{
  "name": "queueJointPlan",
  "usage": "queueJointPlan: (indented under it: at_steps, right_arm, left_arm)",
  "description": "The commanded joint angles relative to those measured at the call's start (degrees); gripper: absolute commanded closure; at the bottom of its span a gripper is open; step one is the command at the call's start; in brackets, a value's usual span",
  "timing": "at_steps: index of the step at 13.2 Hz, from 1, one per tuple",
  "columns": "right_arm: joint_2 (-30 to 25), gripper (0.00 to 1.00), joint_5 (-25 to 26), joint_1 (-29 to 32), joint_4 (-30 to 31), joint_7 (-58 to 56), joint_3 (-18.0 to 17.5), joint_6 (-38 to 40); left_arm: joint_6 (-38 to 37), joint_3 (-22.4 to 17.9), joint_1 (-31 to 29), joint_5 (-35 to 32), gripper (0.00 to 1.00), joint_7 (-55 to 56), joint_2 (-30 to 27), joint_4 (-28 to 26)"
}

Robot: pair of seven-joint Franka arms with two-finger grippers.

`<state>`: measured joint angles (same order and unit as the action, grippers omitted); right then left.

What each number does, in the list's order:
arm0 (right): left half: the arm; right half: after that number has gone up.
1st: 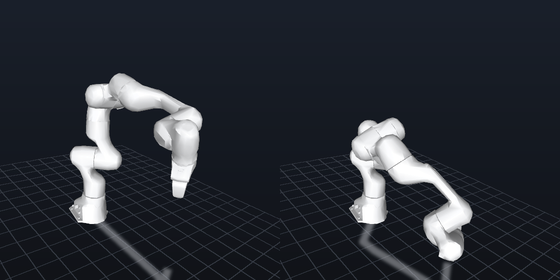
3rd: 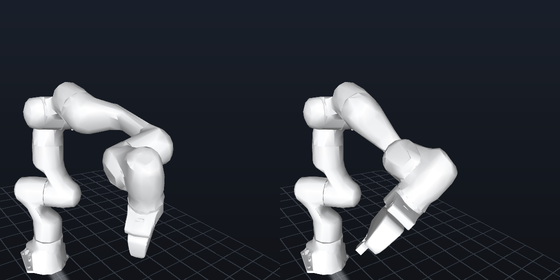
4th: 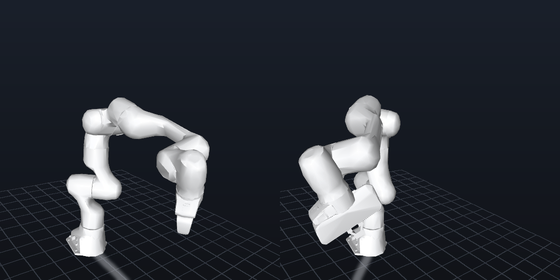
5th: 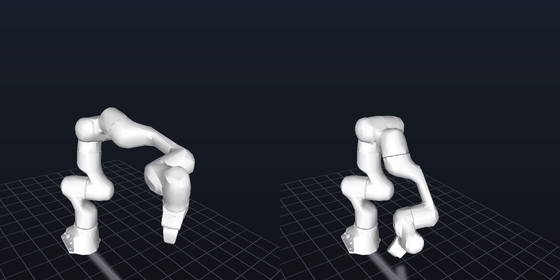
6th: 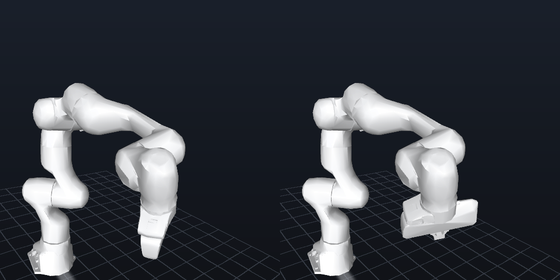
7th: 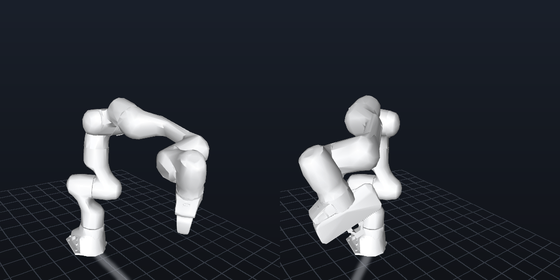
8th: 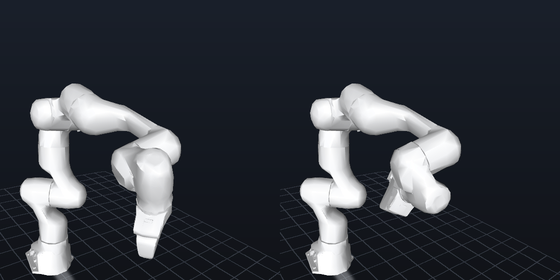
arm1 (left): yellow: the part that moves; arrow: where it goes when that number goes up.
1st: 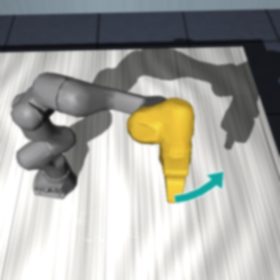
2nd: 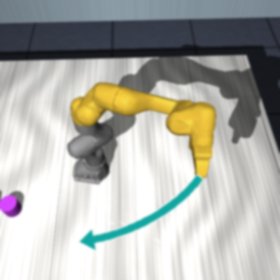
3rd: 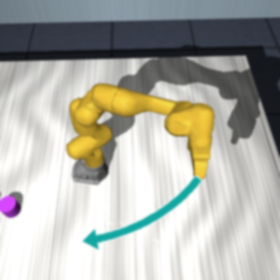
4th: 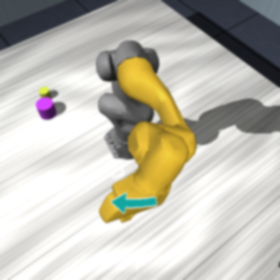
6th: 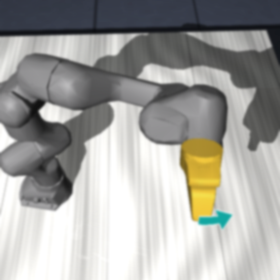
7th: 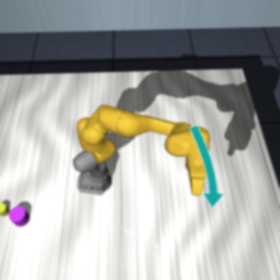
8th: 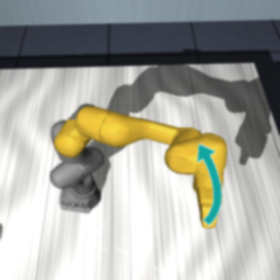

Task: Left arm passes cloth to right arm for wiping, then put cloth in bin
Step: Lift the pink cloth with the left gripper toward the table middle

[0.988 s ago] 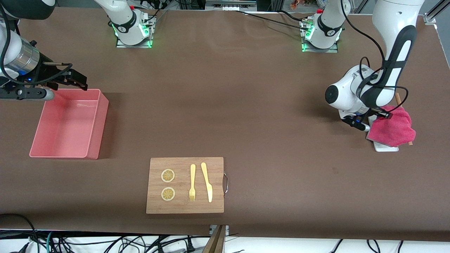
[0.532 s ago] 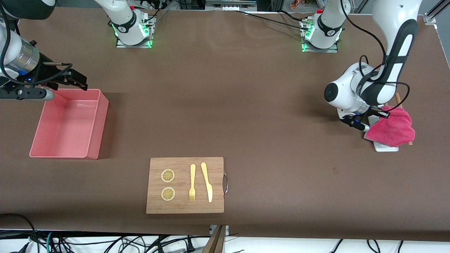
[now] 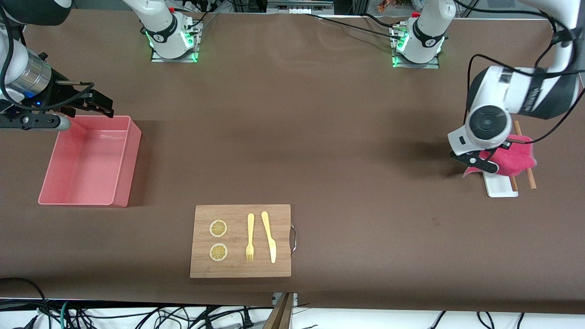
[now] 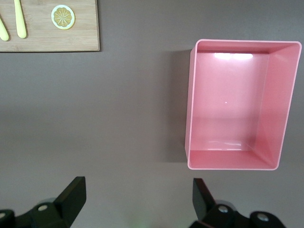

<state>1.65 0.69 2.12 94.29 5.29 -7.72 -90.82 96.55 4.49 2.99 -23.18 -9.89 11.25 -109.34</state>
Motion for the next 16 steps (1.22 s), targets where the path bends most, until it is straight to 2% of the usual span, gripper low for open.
queueJointPlan:
  at_steps: [1,5,8,10,12,15,16]
  right_arm:
    - [0.54,0.01,0.63,0.26,-1.47,-0.46,-0.36,1.09]
    - [0.63,0.01,0.37,0.43,-1.47,-0.72,-0.19,1.44]
    - [1.5,0.01,0.45,0.26,-1.56,-3.17,-0.19,1.7]
    - [4.91,0.01,0.98,-0.18,-2.0,-6.25,-0.27,1.79]
    - [5.9,0.01,0.28,-0.01,-2.62,-8.79,-0.36,1.79]
    - [7.22,0.01,-4.01,-0.62,-2.79,-25.18,-0.62,2.58]
    - [7.66,0.0,-7.6,-0.62,-2.71,-33.16,-0.62,2.67]
  left_arm:
    - [-8.56,0.43,3.41,12.41,1.0,-1.54,3.42,12.98]
    - [-8.57,0.43,4.04,36.83,1.0,0.39,3.42,18.1]
    - [-6.21,0.78,7.28,51.79,1.0,12.73,3.6,20.38]
    - [-1.91,0.78,10.7,58.48,1.0,22.94,4.12,22.93]
    - [3.53,0.78,14.91,62.89,1.0,31.73,4.65,24.51]
    - [13.37,0.78,20.54,66.95,1.0,45.53,6.23,27.15]
    - [16.36,0.87,22.56,66.95,1.0,48.88,6.58,27.51]
